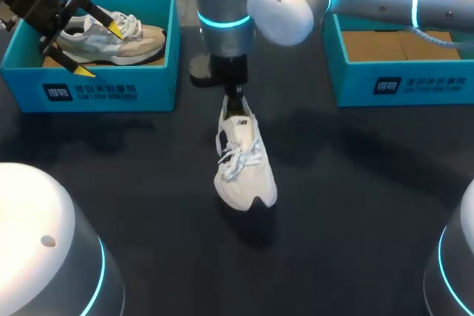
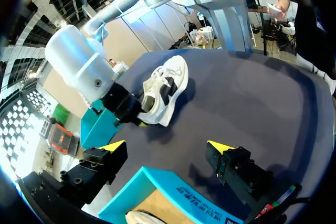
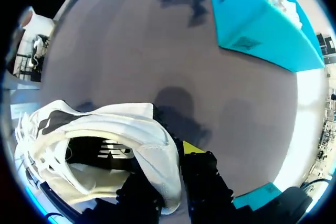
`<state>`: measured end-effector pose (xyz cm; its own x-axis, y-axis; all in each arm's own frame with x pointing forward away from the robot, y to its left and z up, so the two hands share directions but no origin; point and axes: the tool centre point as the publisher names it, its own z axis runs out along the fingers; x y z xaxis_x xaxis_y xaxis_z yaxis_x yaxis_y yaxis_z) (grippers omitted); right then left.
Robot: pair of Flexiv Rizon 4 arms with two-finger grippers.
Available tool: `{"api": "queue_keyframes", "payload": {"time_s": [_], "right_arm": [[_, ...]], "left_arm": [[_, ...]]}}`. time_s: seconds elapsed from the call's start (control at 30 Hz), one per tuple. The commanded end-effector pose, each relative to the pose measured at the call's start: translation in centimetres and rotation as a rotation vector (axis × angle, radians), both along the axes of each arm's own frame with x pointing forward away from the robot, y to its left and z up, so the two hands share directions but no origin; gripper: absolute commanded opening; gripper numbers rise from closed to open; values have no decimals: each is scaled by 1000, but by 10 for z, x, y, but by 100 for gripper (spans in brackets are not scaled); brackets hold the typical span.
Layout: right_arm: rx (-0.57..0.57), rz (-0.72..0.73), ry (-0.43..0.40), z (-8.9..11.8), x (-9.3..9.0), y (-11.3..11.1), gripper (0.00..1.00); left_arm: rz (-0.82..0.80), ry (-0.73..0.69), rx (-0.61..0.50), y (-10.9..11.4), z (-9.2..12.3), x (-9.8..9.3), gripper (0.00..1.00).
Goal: Take the shoe out of the shoebox, open the shoe tongue, remove and reinsert the insole, then place the shoe into the shoebox
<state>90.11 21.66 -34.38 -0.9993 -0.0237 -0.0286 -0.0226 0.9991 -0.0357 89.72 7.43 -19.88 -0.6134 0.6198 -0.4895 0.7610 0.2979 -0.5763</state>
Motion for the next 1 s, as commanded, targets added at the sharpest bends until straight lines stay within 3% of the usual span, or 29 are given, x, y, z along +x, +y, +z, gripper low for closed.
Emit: {"api": "queue_keyframes", "payload": {"time_s": [0.03,0.27,0.6,1.0], "right_arm": [[16,-12,-32,46,-10,-11,0],[16,-11,-16,103,-11,-19,0],[50,6,-52,163,-16,-28,0],[38,61,-108,196,-18,-31,0]], "left_arm": [[-2,0,3,0,0,0,100],[-2,0,3,0,0,0,100],[-2,0,3,0,0,0,100],[-2,0,3,0,0,0,100]]}}
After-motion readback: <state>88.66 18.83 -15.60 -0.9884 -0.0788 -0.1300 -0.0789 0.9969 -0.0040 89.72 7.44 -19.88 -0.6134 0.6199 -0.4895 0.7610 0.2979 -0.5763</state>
